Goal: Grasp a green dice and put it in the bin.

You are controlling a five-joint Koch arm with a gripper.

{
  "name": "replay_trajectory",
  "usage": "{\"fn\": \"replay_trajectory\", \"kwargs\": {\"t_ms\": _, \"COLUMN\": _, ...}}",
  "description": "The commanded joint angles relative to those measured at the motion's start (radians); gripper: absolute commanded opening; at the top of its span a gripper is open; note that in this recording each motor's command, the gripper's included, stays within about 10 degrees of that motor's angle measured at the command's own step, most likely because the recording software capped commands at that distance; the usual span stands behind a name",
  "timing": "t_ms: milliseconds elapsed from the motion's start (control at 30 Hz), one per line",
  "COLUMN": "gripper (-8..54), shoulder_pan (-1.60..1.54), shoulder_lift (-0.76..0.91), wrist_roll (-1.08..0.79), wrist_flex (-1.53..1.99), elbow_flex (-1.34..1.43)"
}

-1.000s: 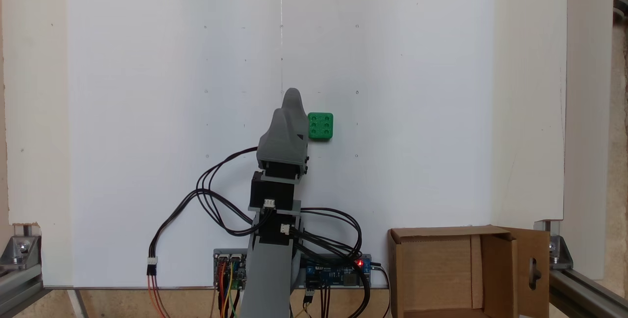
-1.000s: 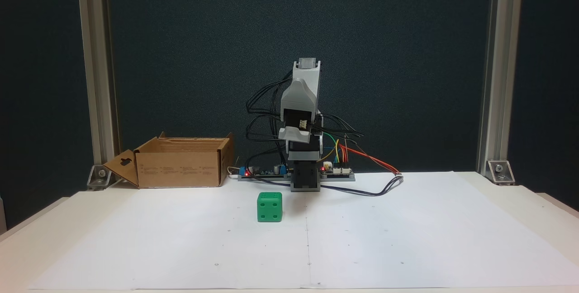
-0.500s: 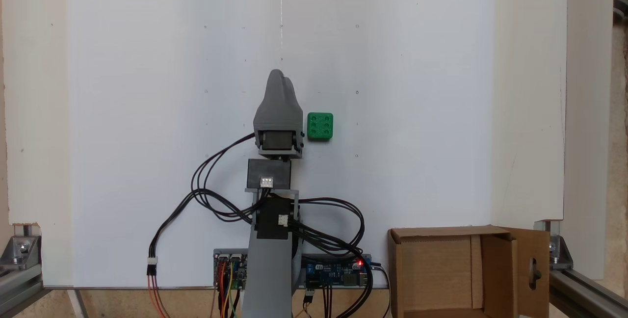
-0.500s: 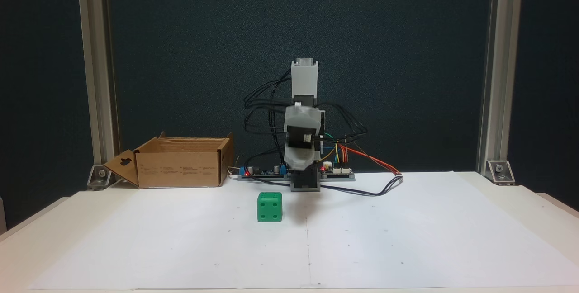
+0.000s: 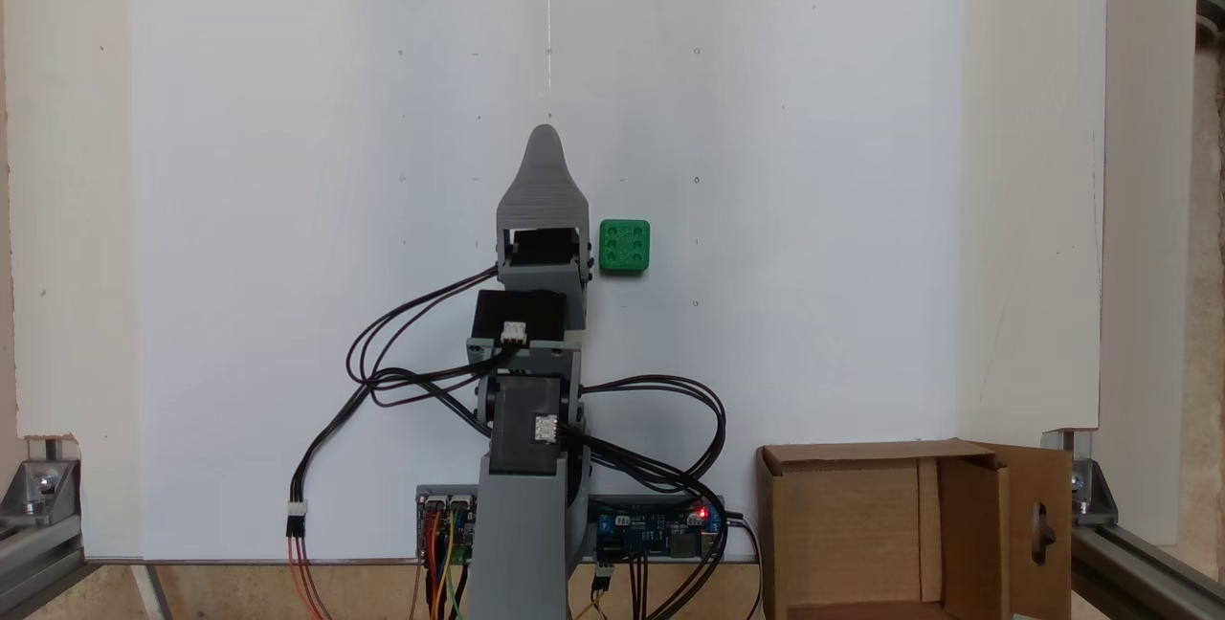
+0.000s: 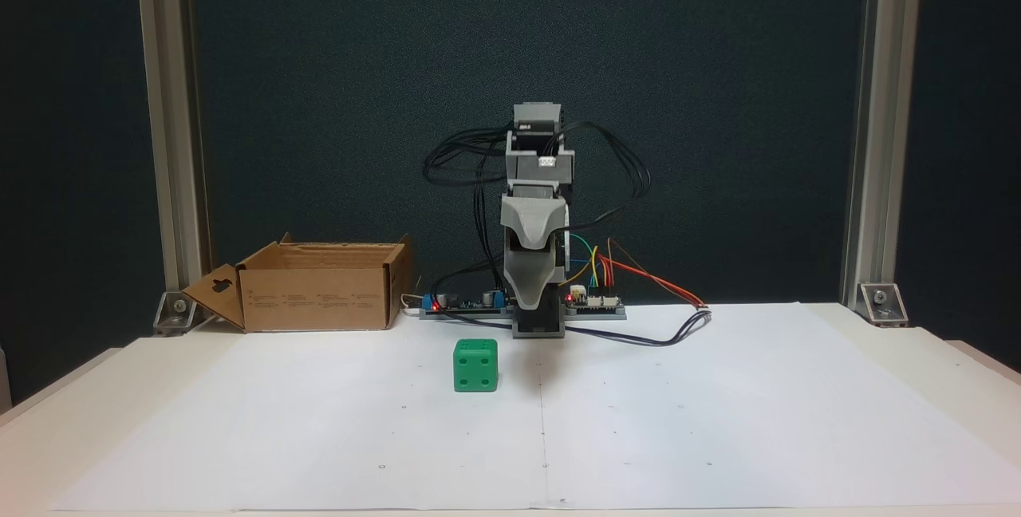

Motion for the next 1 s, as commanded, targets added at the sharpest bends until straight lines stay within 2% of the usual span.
{"fn": "replay_trajectory", "kwargs": {"t_ms": 0, "gripper": 43.1, "shoulder_pan": -0.003, "shoulder_lift": 0.104, "wrist_roll": 0.077, "wrist_flex": 0.161, "elbow_flex": -0.121}}
{"fn": "replay_trajectory", "kwargs": {"t_ms": 233, "gripper": 43.1, "shoulder_pan": 0.04, "shoulder_lift": 0.092, "wrist_roll": 0.106, "wrist_flex": 0.601, "elbow_flex": -0.311}}
{"fn": "replay_trajectory", "kwargs": {"t_ms": 467, "gripper": 45.1, "shoulder_pan": 0.16, "shoulder_lift": -0.071, "wrist_roll": 0.095, "wrist_flex": 1.009, "elbow_flex": -0.518}}
{"fn": "replay_trajectory", "kwargs": {"t_ms": 633, "gripper": 45.8, "shoulder_pan": 0.29, "shoulder_lift": -0.172, "wrist_roll": -0.02, "wrist_flex": 1.022, "elbow_flex": -0.598}}
{"fn": "replay_trajectory", "kwargs": {"t_ms": 967, "gripper": 47.1, "shoulder_pan": 0.485, "shoulder_lift": -0.273, "wrist_roll": -0.345, "wrist_flex": 1.031, "elbow_flex": -0.607}}
